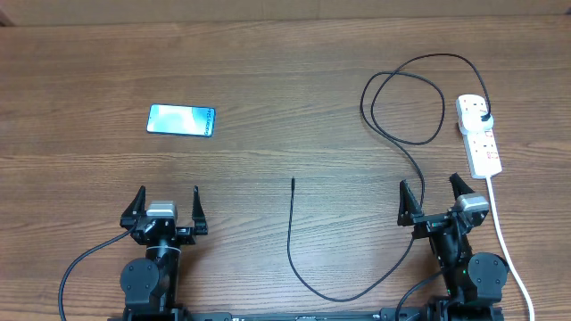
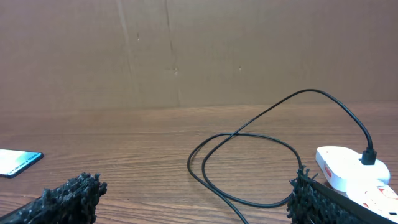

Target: Plug charger to phone and switch on socket

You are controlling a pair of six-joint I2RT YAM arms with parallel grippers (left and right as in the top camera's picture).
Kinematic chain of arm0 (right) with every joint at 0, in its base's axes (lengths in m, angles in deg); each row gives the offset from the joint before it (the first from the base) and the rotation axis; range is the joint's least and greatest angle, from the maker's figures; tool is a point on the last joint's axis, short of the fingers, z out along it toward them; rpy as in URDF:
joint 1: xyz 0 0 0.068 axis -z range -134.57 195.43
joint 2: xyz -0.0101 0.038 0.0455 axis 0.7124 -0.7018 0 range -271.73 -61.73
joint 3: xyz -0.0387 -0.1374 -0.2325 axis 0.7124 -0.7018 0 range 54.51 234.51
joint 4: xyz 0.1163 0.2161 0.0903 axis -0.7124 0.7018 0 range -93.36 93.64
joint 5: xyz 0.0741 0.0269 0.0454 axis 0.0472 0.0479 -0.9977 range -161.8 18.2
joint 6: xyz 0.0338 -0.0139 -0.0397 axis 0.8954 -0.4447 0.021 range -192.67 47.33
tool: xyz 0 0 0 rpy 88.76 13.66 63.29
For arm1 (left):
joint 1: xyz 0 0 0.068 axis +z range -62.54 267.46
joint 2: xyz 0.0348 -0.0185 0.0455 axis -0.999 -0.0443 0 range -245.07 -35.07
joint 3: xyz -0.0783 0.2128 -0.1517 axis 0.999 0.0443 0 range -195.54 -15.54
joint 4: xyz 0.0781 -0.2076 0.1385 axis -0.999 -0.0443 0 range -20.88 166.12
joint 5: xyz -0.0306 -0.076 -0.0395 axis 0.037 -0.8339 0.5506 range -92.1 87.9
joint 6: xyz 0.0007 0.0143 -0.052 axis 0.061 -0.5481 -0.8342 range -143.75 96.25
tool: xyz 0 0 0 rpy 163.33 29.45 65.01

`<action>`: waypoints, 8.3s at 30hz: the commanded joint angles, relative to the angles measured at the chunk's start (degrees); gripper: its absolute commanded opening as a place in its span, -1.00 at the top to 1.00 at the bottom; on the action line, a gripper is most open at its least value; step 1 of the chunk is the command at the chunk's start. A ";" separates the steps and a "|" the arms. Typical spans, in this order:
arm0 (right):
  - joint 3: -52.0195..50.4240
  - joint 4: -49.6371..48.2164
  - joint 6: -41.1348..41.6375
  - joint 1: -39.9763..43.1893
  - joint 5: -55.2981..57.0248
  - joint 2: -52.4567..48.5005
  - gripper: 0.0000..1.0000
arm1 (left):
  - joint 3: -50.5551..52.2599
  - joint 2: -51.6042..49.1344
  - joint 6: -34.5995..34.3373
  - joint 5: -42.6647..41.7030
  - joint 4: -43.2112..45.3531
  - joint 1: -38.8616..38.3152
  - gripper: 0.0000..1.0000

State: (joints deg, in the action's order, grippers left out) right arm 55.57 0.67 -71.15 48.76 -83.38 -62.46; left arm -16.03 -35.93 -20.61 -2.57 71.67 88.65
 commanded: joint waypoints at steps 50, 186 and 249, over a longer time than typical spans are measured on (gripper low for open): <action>-0.59 -0.26 -0.02 -0.37 0.59 0.57 -1.00 | 0.20 0.61 -0.13 -0.61 -0.02 0.39 -0.99; -0.59 -0.26 -0.02 -0.37 0.59 0.57 -1.00 | -100.91 -110.79 -84.39 21.92 -57.07 -8.83 -1.00; -0.59 -0.26 -0.02 -0.37 0.59 0.57 -1.00 | -101.04 -131.14 -101.09 21.42 -47.93 -5.68 -1.00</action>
State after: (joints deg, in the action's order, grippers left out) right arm 55.57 0.67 -71.15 48.70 -83.35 -62.46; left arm -116.09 -165.72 -120.28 19.13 23.48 81.72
